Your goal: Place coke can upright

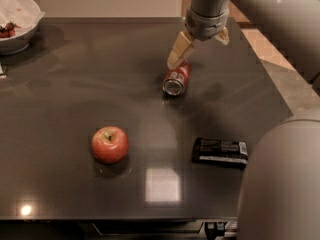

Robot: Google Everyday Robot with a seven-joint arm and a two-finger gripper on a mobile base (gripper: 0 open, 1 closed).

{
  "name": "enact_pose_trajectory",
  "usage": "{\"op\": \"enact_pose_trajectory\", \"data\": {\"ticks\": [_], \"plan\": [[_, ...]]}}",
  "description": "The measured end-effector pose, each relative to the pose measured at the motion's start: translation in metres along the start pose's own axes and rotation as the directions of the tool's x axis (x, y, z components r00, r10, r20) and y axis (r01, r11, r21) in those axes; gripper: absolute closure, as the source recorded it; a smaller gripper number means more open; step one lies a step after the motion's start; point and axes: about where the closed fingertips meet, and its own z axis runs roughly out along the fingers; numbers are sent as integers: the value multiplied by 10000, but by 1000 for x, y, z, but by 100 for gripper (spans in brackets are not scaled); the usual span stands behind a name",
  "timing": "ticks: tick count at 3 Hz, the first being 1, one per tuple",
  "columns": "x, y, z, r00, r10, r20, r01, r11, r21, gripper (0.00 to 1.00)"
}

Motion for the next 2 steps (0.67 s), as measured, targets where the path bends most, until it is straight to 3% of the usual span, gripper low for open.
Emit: {"op": "enact_pose_trajectory", "data": {"ticks": [2], "plan": [[-2, 0, 3, 9998, 207, -42, -206, 9998, 50, 0]]}}
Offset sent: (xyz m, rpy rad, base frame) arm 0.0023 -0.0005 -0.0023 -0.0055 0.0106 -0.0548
